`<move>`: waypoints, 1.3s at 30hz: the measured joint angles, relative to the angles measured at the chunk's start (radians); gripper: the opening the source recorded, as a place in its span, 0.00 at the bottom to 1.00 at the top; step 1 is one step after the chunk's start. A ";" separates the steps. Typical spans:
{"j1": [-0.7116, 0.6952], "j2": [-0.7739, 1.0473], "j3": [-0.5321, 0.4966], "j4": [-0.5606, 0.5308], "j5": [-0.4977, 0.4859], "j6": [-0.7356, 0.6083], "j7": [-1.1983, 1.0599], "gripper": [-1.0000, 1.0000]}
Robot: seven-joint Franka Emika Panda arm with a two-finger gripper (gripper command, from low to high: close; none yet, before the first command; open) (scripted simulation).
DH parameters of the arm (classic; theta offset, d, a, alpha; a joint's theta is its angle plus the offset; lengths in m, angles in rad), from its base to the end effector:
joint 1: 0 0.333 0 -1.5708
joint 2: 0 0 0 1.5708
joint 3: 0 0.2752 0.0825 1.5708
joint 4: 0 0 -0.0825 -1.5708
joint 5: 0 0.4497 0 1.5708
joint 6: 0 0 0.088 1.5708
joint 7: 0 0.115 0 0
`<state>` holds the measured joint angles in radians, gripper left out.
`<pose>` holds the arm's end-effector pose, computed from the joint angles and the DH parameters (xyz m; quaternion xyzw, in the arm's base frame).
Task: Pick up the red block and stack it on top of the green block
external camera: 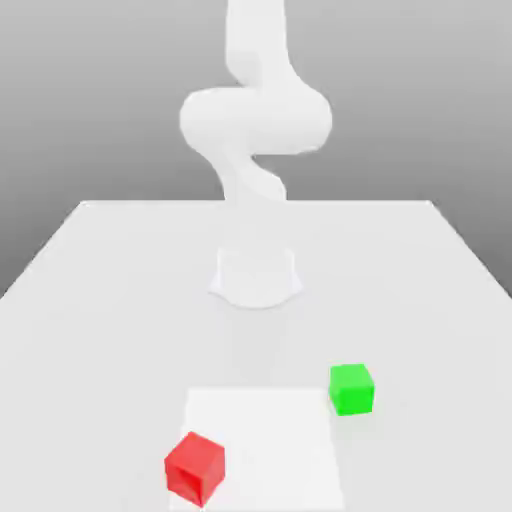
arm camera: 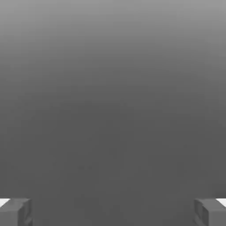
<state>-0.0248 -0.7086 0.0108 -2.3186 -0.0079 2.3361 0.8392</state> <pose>0.4783 -0.0060 0.6329 -0.8517 0.3854 -0.3283 0.1356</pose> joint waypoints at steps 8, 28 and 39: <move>-0.071 0.297 0.024 -0.060 -0.028 0.117 0.129 0.50; -0.144 1.019 0.005 -0.165 -0.006 0.459 0.336 0.50; -0.145 1.022 0.006 -0.165 -0.007 0.462 0.337 0.00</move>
<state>-0.1699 0.3133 0.0173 -2.4836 -0.0148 2.7979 1.1763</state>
